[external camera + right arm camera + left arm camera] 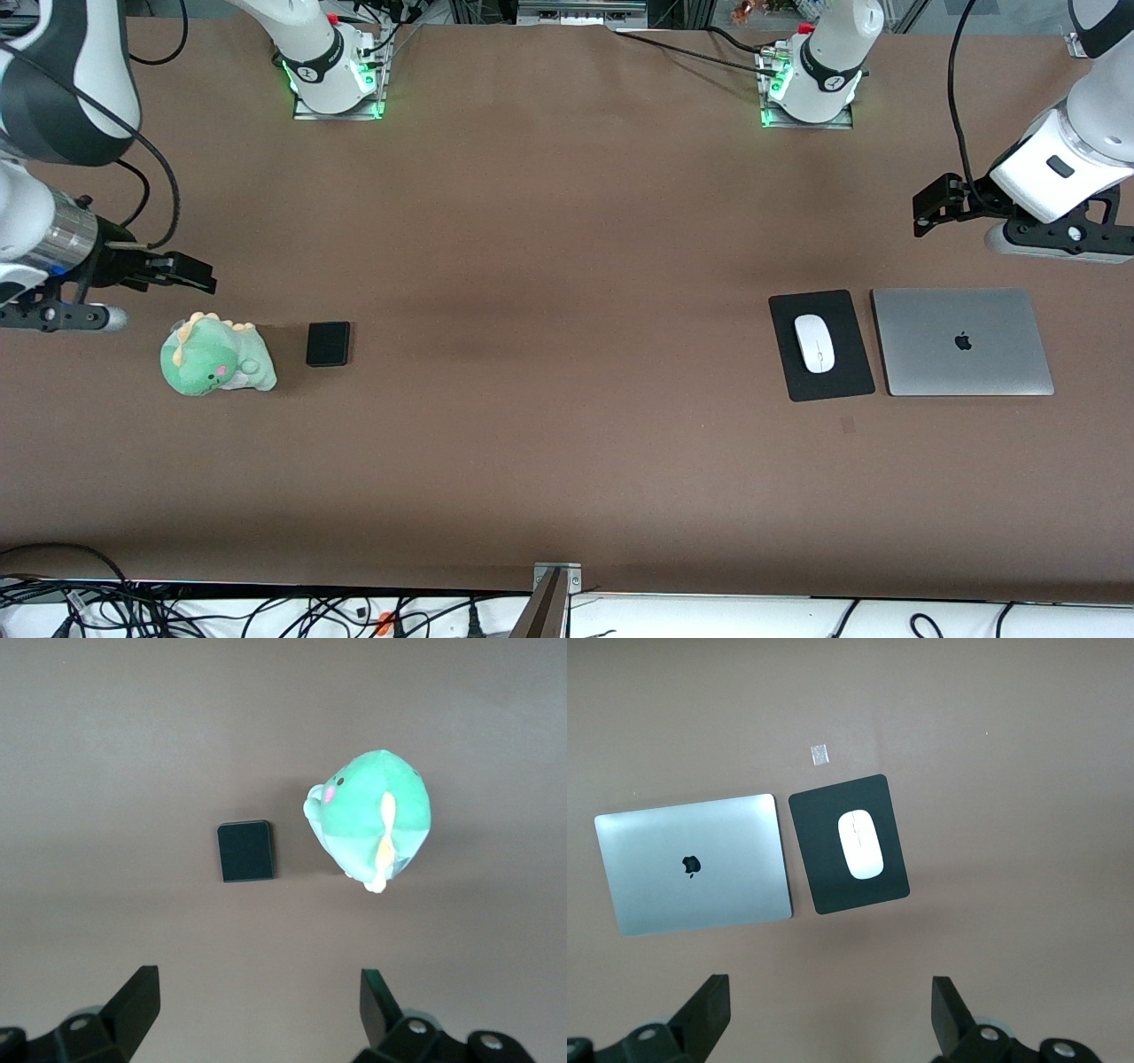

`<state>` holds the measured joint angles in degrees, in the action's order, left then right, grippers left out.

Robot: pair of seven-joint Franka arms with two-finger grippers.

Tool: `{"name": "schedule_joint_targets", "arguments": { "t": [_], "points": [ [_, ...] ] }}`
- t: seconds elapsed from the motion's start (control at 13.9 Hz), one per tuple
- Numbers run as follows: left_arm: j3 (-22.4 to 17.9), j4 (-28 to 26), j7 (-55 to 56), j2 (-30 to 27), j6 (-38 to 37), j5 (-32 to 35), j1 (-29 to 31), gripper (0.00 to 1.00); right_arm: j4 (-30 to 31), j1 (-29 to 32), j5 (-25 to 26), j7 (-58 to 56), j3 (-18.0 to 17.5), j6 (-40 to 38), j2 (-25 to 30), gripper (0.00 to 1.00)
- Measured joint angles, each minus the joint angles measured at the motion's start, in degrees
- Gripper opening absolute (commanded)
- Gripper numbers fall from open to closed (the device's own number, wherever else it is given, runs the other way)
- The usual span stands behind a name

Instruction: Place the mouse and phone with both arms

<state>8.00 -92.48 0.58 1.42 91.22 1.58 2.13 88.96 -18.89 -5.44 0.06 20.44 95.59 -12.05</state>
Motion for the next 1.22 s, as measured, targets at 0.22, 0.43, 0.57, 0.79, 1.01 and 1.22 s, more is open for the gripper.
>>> {"name": "schedule_joint_targets", "arguments": {
  "t": [0.22, 0.43, 0.57, 0.79, 1.01, 1.22],
  "points": [
    [0.02, 0.02, 0.00, 0.00, -0.11, 0.00, 0.00, 1.00, -2.71, 6.72, 3.12, 0.00, -6.49, -3.11, 0.67, 1.00],
    [0.03, 0.05, 0.00, 0.00, -0.53, 0.00, 0.00, 1.00, -2.95, 12.72, 5.62, 0.01, -13.08, -4.02, 2.78, 1.00],
    [0.03, 0.06, 0.00, 0.00, -0.75, 0.00, 0.00, 1.00, -2.94, 13.28, 5.70, 0.00, -13.58, -4.04, 3.25, 1.00],
    [0.03, 0.10, 0.00, 0.00, -0.90, 0.00, 0.00, 1.00, -2.94, 13.51, 5.70, 0.02, -13.68, -3.97, 3.02, 1.00],
    [0.04, 0.13, 0.00, 0.00, -1.00, 0.00, 0.00, 1.00, -2.94, 13.56, 5.70, 0.05, -13.69, -3.91, 2.94, 1.00],
    [0.10, 0.15, 0.00, -0.01, -1.05, 0.00, 0.00, 1.00, -2.94, 13.56, 5.70, 0.06, -13.71, -3.80, 2.94, 1.00]
  ]
}}
